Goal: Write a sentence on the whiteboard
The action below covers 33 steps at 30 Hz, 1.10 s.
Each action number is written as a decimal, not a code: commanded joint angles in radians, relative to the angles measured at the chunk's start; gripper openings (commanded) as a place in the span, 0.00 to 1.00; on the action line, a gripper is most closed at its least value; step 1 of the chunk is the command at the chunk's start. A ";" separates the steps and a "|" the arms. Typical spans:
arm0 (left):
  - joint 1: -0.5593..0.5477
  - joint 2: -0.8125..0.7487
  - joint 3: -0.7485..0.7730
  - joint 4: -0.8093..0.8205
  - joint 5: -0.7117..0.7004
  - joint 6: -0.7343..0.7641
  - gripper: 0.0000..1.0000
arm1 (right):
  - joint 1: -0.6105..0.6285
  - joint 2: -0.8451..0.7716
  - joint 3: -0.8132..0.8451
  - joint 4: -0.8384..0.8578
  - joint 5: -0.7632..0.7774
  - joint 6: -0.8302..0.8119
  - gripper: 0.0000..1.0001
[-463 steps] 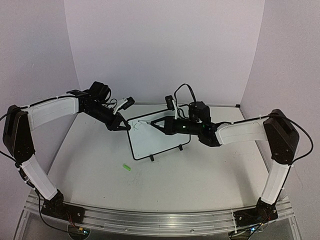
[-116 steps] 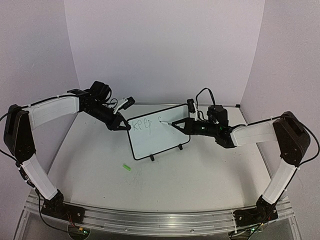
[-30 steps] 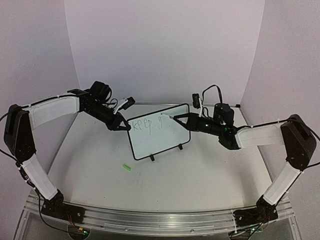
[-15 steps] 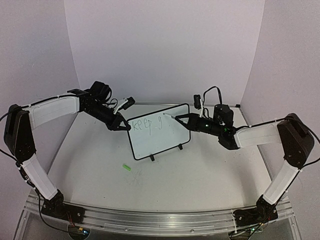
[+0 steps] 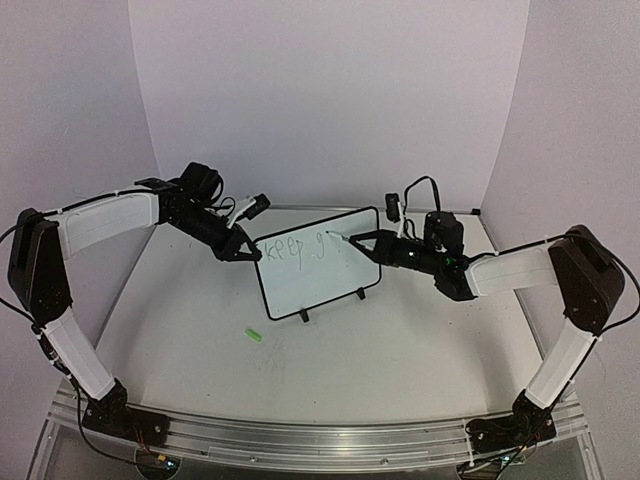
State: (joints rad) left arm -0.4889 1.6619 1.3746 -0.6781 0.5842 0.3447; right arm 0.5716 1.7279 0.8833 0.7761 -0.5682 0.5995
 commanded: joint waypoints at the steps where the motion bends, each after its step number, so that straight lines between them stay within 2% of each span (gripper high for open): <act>1: 0.001 0.036 0.015 -0.031 -0.075 0.040 0.00 | -0.007 0.018 0.026 0.029 0.000 -0.004 0.00; 10: 0.001 0.037 0.017 -0.031 -0.074 0.041 0.00 | -0.007 0.044 0.014 0.006 -0.020 -0.007 0.00; 19: 0.001 0.035 0.017 -0.031 -0.075 0.041 0.00 | -0.006 -0.014 -0.030 -0.010 0.042 -0.026 0.00; 33: 0.001 0.033 0.017 -0.031 -0.075 0.042 0.00 | -0.007 -0.015 0.056 -0.033 0.025 -0.045 0.00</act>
State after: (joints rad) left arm -0.4889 1.6657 1.3811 -0.6815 0.5846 0.3439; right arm 0.5701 1.7313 0.8740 0.7277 -0.5621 0.5728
